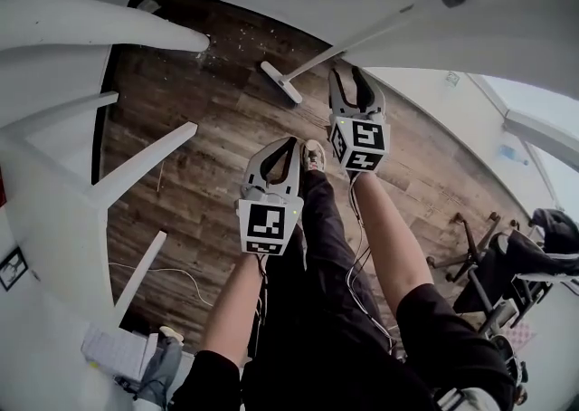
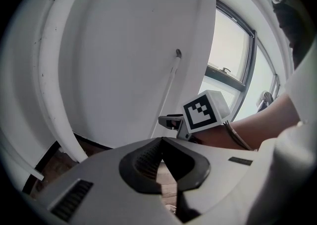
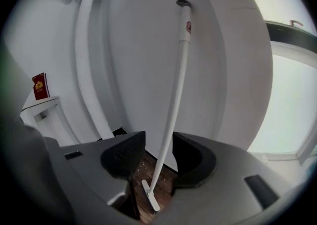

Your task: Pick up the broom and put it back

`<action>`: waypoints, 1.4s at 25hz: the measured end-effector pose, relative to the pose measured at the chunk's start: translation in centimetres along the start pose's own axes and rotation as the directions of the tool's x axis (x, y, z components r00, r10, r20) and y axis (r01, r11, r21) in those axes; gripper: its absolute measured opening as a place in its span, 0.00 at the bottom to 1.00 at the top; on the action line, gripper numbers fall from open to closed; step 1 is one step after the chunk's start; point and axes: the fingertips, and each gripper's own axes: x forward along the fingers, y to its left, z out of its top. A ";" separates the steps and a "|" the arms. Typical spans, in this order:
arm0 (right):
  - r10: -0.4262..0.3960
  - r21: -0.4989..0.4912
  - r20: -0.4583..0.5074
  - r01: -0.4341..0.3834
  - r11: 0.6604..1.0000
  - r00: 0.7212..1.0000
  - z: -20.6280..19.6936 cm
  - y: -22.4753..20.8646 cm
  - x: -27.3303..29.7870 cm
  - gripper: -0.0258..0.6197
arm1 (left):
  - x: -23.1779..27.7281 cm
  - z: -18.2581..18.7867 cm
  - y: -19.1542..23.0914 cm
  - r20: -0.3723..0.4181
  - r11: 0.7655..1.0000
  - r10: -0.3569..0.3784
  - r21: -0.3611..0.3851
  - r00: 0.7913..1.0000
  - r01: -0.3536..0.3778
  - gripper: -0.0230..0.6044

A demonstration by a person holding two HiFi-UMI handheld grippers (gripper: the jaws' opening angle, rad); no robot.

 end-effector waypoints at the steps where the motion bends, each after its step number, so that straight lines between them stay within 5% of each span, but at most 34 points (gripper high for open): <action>1: 0.000 -0.001 -0.002 0.000 1.000 1.000 -0.1 -0.1 0.7 0.31 | 0.2 0.0 0.0 0.000 1.000 0.000 0.000 1.000 0.000 0.04; 12: -0.052 -0.023 -0.005 0.052 0.998 0.999 -0.7 -2.0 5.8 0.31 | 0.1 -0.5 1.3 -0.014 1.000 0.013 -0.025 1.000 -0.014 0.04; 13: -0.046 -0.034 0.011 0.046 0.998 0.999 -0.5 -1.9 5.9 0.22 | 0.0 -0.6 1.5 -0.015 0.999 0.017 -0.028 1.000 -0.018 0.04; 22: 0.067 -0.080 0.078 -0.061 0.995 0.995 -0.1 1.8 3.1 0.19 | -2.3 -0.8 1.1 -0.016 0.999 0.024 -0.045 1.000 -0.025 0.04; 35: 0.110 -0.358 0.150 -0.050 0.932 0.983 3.0 6.3 -4.5 0.18 | -6.9 -1.7 1.0 -0.003 0.999 0.041 -0.030 0.999 -0.041 0.04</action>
